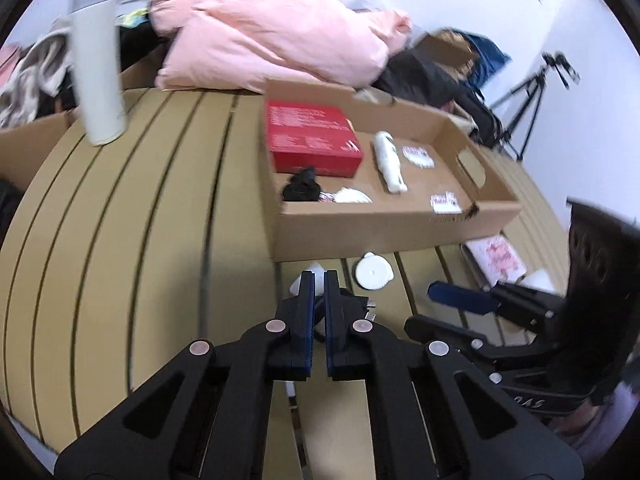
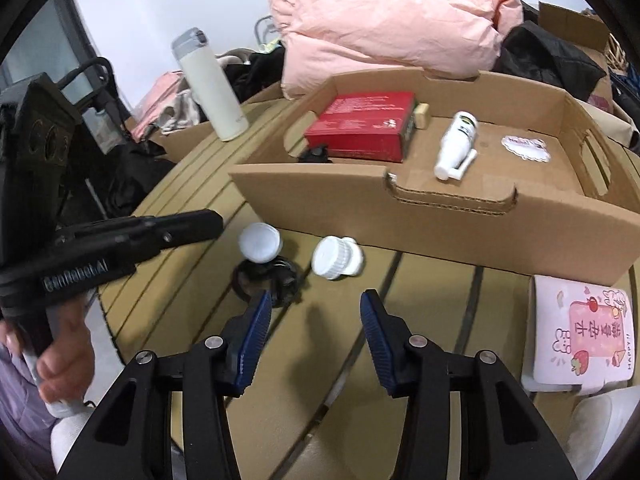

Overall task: Organize objects
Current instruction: 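Grasp the black cable with the right gripper while the left gripper grasps a white lid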

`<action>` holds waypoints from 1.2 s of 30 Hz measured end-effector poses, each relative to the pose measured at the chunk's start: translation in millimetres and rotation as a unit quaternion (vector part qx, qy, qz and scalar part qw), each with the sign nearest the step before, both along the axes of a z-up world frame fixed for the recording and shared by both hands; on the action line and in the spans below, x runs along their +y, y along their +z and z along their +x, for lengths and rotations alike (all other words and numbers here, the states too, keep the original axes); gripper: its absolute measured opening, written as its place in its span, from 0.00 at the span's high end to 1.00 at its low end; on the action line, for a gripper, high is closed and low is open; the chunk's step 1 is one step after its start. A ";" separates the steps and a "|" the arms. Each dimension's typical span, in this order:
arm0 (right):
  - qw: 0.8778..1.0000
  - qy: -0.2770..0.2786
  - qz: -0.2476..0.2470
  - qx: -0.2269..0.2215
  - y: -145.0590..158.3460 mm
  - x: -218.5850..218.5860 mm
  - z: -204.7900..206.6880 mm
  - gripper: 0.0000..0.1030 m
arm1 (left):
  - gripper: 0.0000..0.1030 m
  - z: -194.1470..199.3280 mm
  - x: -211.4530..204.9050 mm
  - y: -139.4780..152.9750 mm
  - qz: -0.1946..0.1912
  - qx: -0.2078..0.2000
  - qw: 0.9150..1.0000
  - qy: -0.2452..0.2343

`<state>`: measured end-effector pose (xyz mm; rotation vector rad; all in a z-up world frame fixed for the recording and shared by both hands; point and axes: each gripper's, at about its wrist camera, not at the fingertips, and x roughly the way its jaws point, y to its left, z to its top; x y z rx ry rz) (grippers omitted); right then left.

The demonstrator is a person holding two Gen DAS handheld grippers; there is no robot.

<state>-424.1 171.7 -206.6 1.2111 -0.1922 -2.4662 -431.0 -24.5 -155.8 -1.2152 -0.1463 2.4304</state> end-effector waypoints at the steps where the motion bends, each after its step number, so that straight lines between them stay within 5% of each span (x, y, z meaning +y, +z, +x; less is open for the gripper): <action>1: 1.000 0.009 0.000 0.003 1.6 -3.8 0.6 0.51 | 0.99 2.7 -4.5 3.8 0.003 0.004 1.000 0.007; 7: 0.999 0.042 0.011 0.005 -0.8 -31.7 -12.6 0.51 | 0.99 -5.6 -15.5 -3.3 -0.042 -0.007 0.999 0.028; 12: 0.997 0.063 0.033 0.006 -6.6 -53.7 -29.7 0.52 | 0.81 -5.5 -24.1 -26.5 -0.050 -0.032 0.998 0.037; 13: 0.997 0.065 0.045 0.005 -11.4 -57.9 -33.2 0.54 | 0.77 -4.3 -27.2 -29.1 -0.044 -0.036 0.997 0.043; 15: 0.996 0.058 0.072 -0.003 -20.4 -62.7 -37.2 0.75 | 0.74 -4.0 -28.9 -33.6 -0.047 -0.038 0.997 0.045; 19: 0.994 0.066 0.084 -0.008 -25.1 -65.3 -28.0 0.77 | 0.71 -5.5 -23.0 -37.8 -0.052 -0.039 0.997 0.036; 23: 0.994 0.054 0.098 -0.009 -20.5 -55.3 -6.7 0.78 | 0.55 -17.4 -5.4 -41.1 -0.052 -0.025 0.998 0.021; 29: 0.996 0.000 0.089 -0.015 -12.6 -10.6 14.7 0.79 | 0.56 -37.0 19.9 -58.7 -0.070 -0.032 0.997 0.007; 32: 0.996 -0.022 0.084 -0.022 -13.3 4.5 17.1 0.79 | 0.75 -33.0 26.7 -61.4 -0.086 -0.008 0.996 -0.001; 36: 0.996 -0.026 0.087 -0.018 -15.3 6.7 21.0 0.80 | 0.75 -24.9 28.7 -61.3 -0.096 -0.008 0.995 -0.011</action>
